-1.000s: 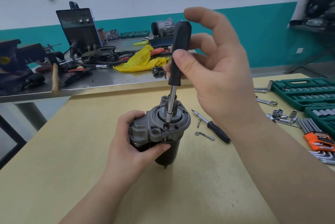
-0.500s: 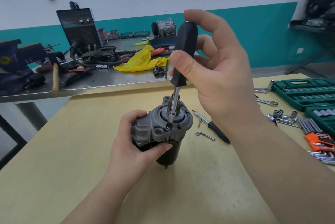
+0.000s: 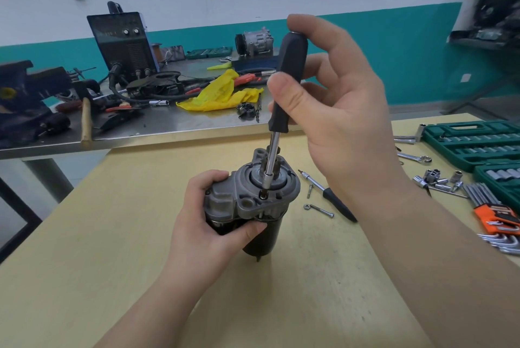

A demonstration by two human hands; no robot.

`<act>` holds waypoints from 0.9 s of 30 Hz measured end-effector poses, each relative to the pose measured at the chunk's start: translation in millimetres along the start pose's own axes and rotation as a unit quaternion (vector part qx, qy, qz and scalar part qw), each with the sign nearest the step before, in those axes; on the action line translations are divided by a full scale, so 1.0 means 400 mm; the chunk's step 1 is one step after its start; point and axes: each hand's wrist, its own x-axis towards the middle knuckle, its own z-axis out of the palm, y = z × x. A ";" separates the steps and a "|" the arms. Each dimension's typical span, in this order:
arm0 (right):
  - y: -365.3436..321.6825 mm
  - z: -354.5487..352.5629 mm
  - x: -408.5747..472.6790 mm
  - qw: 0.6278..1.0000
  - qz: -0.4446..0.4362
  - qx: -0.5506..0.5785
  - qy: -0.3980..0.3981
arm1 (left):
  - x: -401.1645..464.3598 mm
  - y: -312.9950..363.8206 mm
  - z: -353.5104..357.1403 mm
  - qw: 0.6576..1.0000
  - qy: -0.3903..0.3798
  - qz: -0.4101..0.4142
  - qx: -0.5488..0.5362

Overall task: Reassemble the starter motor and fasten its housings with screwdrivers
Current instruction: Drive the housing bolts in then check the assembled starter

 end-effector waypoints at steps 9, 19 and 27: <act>-0.004 -0.002 -0.001 0.999 0.008 0.032 -0.002 | -0.001 0.003 0.003 1.000 0.002 0.000 -0.002; -0.004 -0.005 -0.002 0.997 0.045 0.062 -0.013 | 0.000 0.004 0.001 1.000 -0.001 0.001 -0.002; 0.001 0.000 -0.003 0.999 0.029 0.045 -0.001 | -0.001 0.006 0.002 1.000 0.001 0.001 -0.001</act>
